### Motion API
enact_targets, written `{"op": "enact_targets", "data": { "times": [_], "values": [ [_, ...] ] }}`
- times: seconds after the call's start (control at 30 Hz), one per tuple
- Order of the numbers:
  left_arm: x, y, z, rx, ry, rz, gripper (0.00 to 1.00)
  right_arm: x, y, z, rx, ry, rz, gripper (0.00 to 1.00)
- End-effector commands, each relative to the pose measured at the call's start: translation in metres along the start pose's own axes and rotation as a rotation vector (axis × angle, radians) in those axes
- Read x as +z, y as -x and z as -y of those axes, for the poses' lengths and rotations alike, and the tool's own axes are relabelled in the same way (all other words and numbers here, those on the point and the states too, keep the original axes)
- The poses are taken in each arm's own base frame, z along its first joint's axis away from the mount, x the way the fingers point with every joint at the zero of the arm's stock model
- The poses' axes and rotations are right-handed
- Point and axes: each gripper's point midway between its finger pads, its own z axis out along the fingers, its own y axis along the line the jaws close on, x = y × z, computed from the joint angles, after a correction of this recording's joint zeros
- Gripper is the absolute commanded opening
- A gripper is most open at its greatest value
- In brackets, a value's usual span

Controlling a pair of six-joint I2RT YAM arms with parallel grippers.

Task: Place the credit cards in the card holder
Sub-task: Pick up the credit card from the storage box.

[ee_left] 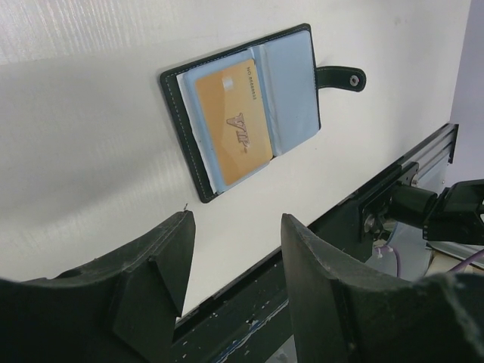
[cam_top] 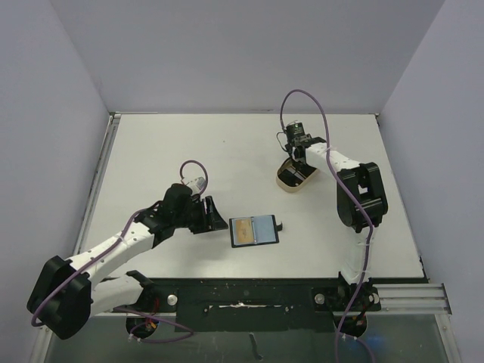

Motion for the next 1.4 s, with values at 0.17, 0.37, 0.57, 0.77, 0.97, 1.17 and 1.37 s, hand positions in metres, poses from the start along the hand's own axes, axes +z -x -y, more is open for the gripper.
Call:
{"op": "enact_targets", "data": {
  "times": [0.17,0.37,0.57,0.77,0.97,1.17,1.37],
  "values": [
    [0.001,0.017,0.022,0.01,-0.082,0.04,0.48,-0.009,0.022,0.028,0.043,-0.071,0.051,0.37],
    [0.002,0.017,0.022,0.002,-0.085,0.04,0.48,-0.016,0.028,0.026,0.069,-0.042,0.08,0.3],
    [0.001,0.017,0.024,-0.008,-0.099,0.049,0.48,-0.018,0.028,0.031,0.073,-0.062,0.078,0.24],
    [0.002,0.017,0.024,-0.009,-0.101,0.047,0.48,-0.031,0.035,0.033,0.091,-0.045,0.106,0.19],
    [0.003,0.015,0.024,-0.009,-0.103,0.042,0.48,-0.048,0.042,0.029,0.097,-0.005,0.129,0.15],
    [0.003,0.016,0.025,-0.013,-0.108,0.039,0.48,-0.059,0.041,0.019,0.111,0.081,0.144,0.08],
    [0.003,0.017,0.027,-0.019,-0.112,0.041,0.48,-0.076,0.037,0.013,0.128,0.143,0.152,0.0]
  ]
}}
